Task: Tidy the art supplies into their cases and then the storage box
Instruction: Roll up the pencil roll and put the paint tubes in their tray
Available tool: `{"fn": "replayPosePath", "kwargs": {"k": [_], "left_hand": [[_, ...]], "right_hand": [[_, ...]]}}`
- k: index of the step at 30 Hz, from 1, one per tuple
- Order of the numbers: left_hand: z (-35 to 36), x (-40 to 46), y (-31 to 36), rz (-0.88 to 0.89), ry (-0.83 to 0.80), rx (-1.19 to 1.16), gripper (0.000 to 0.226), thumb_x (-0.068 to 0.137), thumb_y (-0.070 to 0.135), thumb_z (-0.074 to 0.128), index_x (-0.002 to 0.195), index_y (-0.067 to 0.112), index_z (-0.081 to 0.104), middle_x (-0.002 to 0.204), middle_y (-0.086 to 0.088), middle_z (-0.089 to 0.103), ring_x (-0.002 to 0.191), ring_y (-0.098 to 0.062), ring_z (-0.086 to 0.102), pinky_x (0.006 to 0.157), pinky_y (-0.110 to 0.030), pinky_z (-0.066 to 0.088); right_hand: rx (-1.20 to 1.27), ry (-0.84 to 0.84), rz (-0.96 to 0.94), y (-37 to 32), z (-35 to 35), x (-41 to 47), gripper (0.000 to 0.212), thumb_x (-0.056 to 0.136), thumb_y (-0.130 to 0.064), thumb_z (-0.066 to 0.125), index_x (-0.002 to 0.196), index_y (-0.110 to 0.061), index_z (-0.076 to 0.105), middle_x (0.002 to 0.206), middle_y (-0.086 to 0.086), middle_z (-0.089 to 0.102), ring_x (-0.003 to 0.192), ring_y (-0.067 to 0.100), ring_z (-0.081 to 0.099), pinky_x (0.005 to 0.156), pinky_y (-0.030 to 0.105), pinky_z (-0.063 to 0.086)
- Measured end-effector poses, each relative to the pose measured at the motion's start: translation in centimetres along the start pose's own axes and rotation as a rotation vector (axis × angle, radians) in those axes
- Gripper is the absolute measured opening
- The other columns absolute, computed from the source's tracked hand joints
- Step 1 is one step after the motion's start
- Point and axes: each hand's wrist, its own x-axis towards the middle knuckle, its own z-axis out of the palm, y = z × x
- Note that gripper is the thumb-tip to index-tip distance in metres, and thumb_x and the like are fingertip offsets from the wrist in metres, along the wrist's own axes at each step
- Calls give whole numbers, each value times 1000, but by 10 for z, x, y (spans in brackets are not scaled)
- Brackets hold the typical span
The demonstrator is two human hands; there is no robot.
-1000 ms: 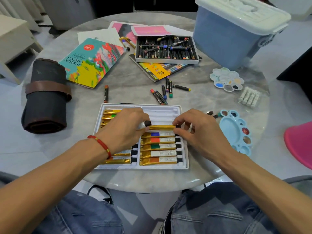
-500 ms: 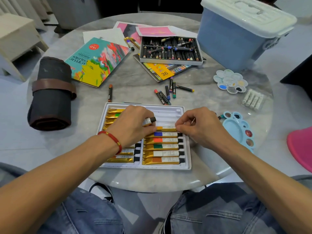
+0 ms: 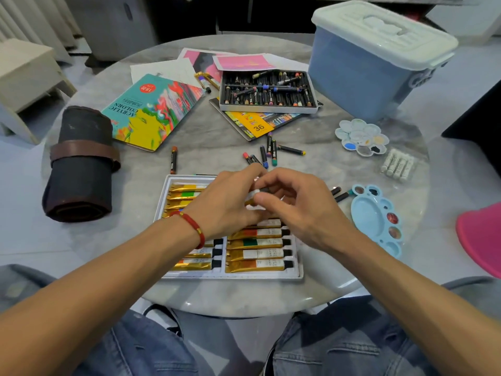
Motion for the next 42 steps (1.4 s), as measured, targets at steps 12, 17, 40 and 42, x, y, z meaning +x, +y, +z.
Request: {"fn": "replayPosePath", "kwargs": {"k": [12, 17, 40, 42], "left_hand": [[8, -1, -14, 35, 22, 245, 17, 93, 27, 66, 107, 25, 75, 101, 4, 68, 92, -15, 61, 81, -30, 51], [6, 5, -18, -12, -5, 268, 17, 92, 21, 65, 104, 22, 77, 101, 1, 67, 93, -16, 59, 79, -28, 47], [-56, 58, -30, -143, 145, 187, 27, 89, 11, 59, 110, 16, 76, 104, -1, 75, 97, -18, 66, 85, -27, 49], [-73, 88, -51, -229, 239, 159, 30, 89, 6, 57, 110, 12, 76, 111, -5, 74, 105, -22, 66, 94, -30, 50]], "right_hand": [[-34, 63, 370, 34, -16, -4, 9, 88, -27, 77, 94, -22, 82, 82, -12, 76, 75, -5, 67, 65, 10, 48], [-250, 60, 323, 33, -11, 3, 7, 88, -22, 77, 94, -25, 80, 88, -14, 67, 77, -3, 60, 63, 3, 42], [-640, -78, 254, -2, -19, 77, 13, 89, -21, 60, 84, -24, 71, 84, -1, 70, 81, 22, 64, 70, 33, 53], [-619, -85, 239, -3, -24, 107, 15, 90, -18, 59, 87, -23, 72, 87, 1, 72, 84, 22, 65, 70, 32, 50]]}}
